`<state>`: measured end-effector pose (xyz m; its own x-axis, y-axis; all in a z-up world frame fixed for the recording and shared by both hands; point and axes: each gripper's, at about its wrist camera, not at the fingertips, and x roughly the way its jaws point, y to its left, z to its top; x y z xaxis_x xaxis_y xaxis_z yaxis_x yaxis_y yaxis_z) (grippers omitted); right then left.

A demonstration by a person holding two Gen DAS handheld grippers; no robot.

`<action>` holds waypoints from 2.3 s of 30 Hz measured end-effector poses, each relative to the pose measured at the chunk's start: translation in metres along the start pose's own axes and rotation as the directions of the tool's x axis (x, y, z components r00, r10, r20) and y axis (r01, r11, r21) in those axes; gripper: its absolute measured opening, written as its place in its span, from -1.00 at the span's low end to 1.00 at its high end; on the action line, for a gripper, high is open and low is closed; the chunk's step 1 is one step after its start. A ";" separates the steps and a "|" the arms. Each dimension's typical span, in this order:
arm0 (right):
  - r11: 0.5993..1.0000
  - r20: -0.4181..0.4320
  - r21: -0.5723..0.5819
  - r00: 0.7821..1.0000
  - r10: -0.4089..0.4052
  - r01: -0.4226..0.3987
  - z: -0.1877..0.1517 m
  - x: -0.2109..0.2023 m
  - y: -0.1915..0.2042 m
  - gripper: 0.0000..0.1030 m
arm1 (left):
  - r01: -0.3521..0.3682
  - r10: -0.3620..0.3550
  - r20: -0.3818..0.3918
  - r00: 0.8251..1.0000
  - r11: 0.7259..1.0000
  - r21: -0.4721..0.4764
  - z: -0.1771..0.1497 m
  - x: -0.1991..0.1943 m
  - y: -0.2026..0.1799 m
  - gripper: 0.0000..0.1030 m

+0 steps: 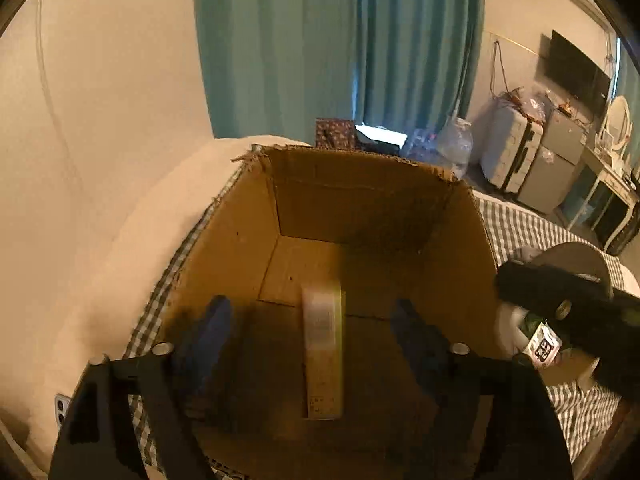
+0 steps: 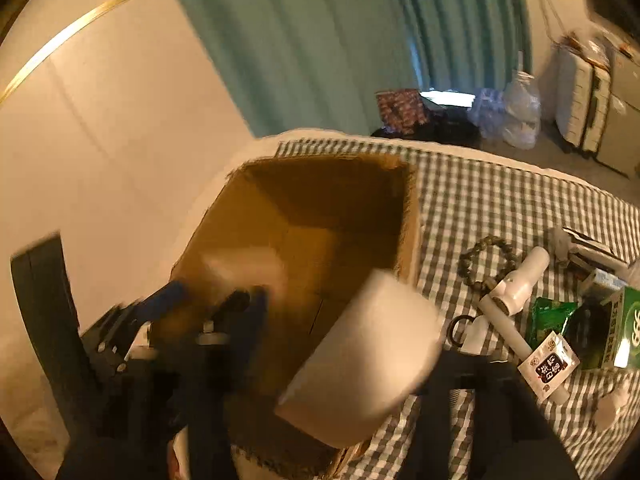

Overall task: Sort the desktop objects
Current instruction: 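Release the cream box and tape roll into the cardboard box with both grippers, then grasp the white comb with the left gripper while the right gripper grasps the white plush toy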

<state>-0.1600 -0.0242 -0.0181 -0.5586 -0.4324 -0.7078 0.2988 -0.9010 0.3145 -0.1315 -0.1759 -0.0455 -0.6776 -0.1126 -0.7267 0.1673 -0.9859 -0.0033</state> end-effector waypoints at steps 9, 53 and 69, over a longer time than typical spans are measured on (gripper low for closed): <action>0.999 0.002 -0.035 1.000 0.029 -0.029 0.011 -0.020 0.009 0.20 | -0.039 0.039 0.003 0.999 0.999 0.013 -0.004 -0.017 -0.008 0.65; 0.931 -0.027 0.148 0.942 -0.333 0.333 -0.125 -0.178 -0.184 0.30 | 0.178 -0.172 -0.061 0.983 0.979 0.101 -0.074 -0.072 -0.167 0.87; 0.920 -0.090 0.249 0.953 -0.288 0.301 -0.171 -0.102 -0.261 0.30 | 0.123 -0.104 -0.132 0.986 0.982 0.143 -0.126 0.033 -0.220 0.87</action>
<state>-0.0491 0.2614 -0.1360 -0.5493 -0.1495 -0.8222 -0.0861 -0.9685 0.2337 -0.1011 0.0530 -0.1553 -0.5911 0.0078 -0.8066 -0.0209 -0.9998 0.0057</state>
